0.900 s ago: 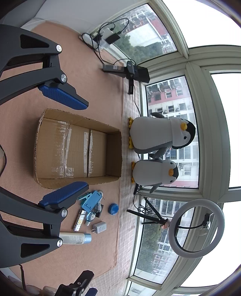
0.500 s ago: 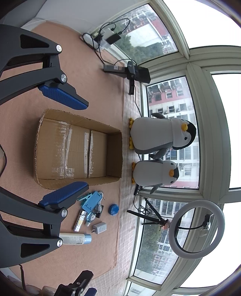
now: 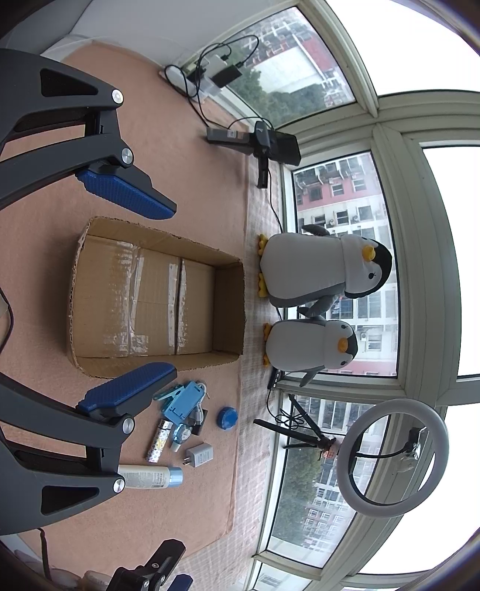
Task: Organize rigid objects
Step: 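Move the right tool toward the white-and-blue lotion bottle, then close the right gripper around the lotion bottle body, then lift the lotion bottle with the right gripper and carry it over the box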
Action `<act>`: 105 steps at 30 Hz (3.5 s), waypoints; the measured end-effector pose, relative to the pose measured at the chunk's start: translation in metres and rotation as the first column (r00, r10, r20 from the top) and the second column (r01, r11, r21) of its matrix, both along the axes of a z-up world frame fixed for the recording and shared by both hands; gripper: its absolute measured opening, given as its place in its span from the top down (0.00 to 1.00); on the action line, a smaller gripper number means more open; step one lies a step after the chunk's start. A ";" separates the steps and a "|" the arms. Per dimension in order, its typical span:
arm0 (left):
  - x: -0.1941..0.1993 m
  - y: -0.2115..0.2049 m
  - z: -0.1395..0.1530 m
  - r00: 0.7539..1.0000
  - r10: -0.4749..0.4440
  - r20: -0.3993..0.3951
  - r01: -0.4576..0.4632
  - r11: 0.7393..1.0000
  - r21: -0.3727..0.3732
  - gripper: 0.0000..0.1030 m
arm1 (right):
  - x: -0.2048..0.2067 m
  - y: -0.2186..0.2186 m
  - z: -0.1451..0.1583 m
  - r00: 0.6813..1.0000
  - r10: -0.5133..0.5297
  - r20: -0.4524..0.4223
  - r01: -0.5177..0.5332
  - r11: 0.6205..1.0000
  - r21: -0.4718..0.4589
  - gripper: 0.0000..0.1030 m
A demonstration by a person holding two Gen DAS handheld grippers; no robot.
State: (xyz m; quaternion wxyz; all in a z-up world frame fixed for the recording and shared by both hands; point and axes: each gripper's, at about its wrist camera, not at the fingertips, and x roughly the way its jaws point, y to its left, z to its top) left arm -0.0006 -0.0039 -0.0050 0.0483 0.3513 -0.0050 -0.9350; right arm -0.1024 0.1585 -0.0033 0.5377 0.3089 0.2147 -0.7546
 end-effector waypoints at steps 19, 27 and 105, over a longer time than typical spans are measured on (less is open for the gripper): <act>-0.010 -0.015 -0.018 0.998 0.050 0.043 -0.049 0.999 -0.012 0.22 | -0.007 -0.006 -0.010 1.000 0.009 0.009 -0.009 0.999 0.030 0.00; -0.026 -0.044 -0.048 0.986 0.117 0.121 -0.115 0.993 -0.019 0.22 | -0.022 -0.006 -0.022 1.000 -0.014 0.022 0.013 0.999 0.050 0.00; -0.065 -0.077 -0.155 0.925 0.164 0.343 -0.161 0.986 -0.038 0.78 | -0.071 -0.098 -0.162 0.993 0.110 0.037 -0.116 0.903 0.413 0.58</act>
